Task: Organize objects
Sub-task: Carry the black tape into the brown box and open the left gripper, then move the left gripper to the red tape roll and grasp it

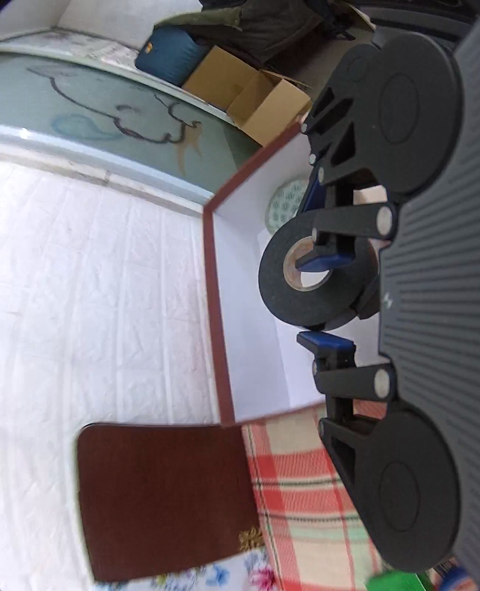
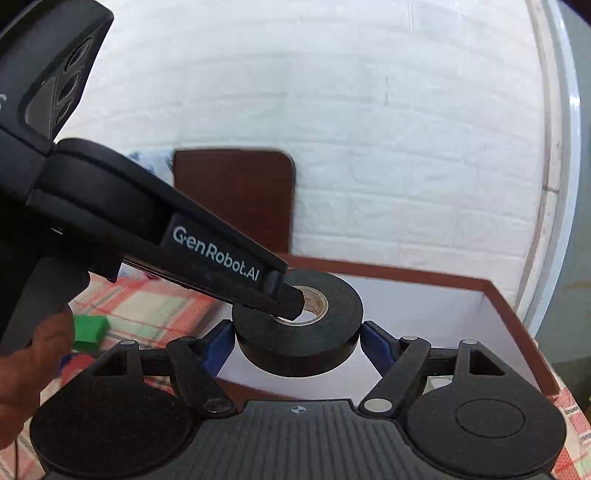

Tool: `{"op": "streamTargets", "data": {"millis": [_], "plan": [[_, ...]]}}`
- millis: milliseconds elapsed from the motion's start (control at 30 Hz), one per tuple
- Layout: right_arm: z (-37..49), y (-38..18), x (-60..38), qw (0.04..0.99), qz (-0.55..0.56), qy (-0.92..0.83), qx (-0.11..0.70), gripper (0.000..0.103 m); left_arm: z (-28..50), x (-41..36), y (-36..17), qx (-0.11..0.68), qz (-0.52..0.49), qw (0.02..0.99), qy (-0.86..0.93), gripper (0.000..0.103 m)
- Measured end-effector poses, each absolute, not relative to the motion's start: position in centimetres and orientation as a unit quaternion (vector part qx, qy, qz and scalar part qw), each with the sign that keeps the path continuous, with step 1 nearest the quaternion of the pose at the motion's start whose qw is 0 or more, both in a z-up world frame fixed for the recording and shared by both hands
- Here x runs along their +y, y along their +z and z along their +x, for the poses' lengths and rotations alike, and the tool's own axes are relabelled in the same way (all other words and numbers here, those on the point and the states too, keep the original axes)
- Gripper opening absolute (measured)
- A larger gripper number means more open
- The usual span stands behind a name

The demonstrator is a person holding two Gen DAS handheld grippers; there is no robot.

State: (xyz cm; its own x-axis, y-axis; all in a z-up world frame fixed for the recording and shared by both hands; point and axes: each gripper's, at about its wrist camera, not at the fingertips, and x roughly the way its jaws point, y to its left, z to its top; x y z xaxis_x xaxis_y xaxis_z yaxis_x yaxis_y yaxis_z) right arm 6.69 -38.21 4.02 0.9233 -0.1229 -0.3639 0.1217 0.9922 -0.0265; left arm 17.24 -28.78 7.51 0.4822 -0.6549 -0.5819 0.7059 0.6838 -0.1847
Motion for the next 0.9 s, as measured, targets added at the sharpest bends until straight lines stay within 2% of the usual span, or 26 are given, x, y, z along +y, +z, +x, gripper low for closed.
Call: {"op": "streamTargets", "data": {"millis": [67,133,167,233,533,600,700,800,900], "plan": [[8.7,3.2,-39.2,0.974,-0.003,-0.057,0.22,0.074,18.7,-30.3,6.2,0.343,0.04,0.856,-0.385,0.039],[8.8,2.2,-40.3,0.974,0.004,-0.065,0.216,0.081,19.4,-31.3,5.3,0.35,0.053,0.86,-0.367,0.039],[8.7,2.1,-40.5,0.975,0.008,-0.071,0.211,0.08,19.4,-31.4,5.0,0.348,0.057,0.863,-0.362,0.039],[7.8,1.9,-40.6,0.978,0.019,-0.082,0.19,0.076,18.8,-30.8,4.8,0.33,0.059,0.868,-0.366,0.041],[0.4,1.9,-36.4,0.988,0.062,-0.118,0.074,0.074,14.1,-24.5,6.8,0.272,0.029,0.876,-0.397,0.045],[-1.0,1.7,-34.6,0.991,0.065,-0.096,0.071,0.074,12.8,-22.1,6.7,0.265,0.037,0.884,-0.383,0.045],[-0.7,0.7,-31.7,0.991,0.067,-0.037,0.108,0.07,11.9,-17.9,5.3,0.288,0.044,0.893,-0.341,0.046],[1.1,-0.8,-28.7,0.982,0.067,0.021,0.174,0.059,11.8,-13.1,2.5,0.334,0.037,0.897,-0.286,0.045],[2.9,-1.6,-26.1,0.974,0.045,0.054,0.214,0.058,11.8,-7.9,-0.3,0.374,0.022,0.899,-0.227,0.045]]}}
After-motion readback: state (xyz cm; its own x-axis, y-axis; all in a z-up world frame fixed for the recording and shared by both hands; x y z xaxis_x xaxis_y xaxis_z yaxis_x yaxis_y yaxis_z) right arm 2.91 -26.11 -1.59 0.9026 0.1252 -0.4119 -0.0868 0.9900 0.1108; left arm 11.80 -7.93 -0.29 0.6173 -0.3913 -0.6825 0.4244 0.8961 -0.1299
